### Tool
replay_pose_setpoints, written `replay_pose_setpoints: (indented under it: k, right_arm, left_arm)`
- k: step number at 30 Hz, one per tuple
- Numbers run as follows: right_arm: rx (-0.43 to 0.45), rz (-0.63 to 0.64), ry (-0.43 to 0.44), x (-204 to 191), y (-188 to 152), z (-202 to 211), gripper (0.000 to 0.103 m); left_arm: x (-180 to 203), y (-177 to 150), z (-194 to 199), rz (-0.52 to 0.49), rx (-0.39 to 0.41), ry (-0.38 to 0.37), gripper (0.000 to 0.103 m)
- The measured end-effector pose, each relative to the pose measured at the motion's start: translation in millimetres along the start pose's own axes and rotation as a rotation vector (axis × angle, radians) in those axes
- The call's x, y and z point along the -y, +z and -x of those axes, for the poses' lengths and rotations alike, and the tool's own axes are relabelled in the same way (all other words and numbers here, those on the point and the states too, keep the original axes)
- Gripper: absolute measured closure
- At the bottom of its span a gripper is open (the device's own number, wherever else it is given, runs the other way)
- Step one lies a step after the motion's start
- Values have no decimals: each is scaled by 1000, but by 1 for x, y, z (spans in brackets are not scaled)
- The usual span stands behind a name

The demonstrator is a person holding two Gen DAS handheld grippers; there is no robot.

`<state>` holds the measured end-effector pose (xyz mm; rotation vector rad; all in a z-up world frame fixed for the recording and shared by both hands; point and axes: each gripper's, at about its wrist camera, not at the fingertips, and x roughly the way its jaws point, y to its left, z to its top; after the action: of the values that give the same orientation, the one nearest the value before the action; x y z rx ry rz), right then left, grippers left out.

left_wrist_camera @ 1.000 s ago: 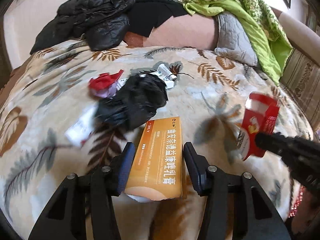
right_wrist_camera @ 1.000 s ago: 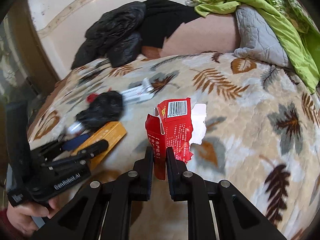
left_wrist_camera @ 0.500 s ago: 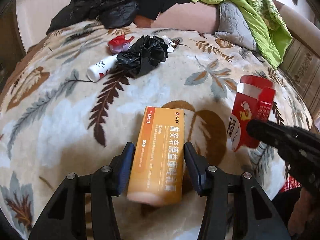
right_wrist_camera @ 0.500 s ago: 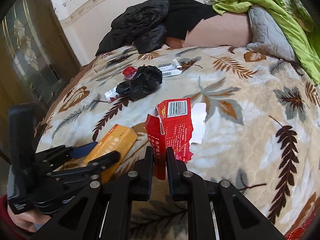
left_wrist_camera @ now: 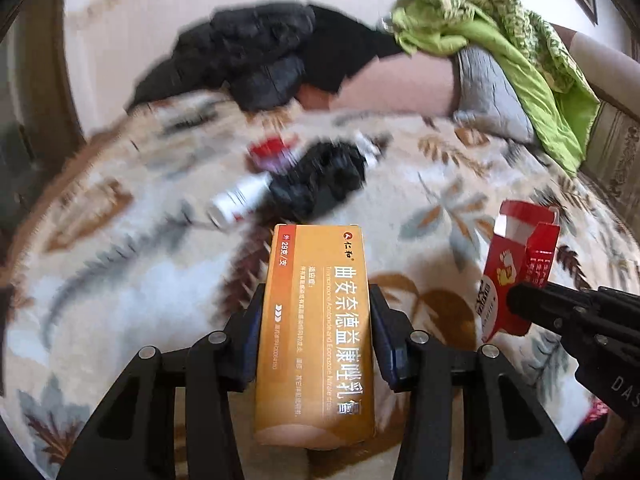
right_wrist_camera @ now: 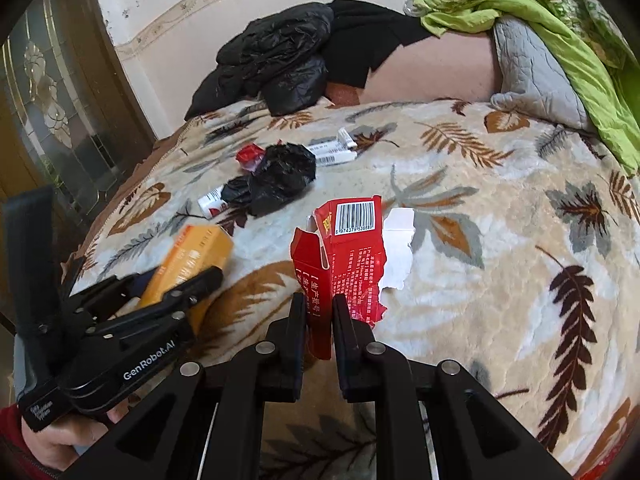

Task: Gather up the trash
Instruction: 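Lift the orange box with the left tool while the right tool holds the red box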

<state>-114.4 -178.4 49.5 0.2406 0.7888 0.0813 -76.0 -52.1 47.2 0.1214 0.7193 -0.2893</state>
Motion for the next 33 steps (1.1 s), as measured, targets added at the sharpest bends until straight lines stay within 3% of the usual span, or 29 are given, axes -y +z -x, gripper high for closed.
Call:
replay_pose_setpoints:
  k: [5, 33]
  right_arm:
    - [29, 28, 4, -8, 2, 3, 89]
    - [27, 28, 15, -6, 0, 5, 89]
  left_arm:
    - [0, 4, 13, -11, 70, 32, 58]
    - [5, 3, 15, -39, 76, 49, 57]
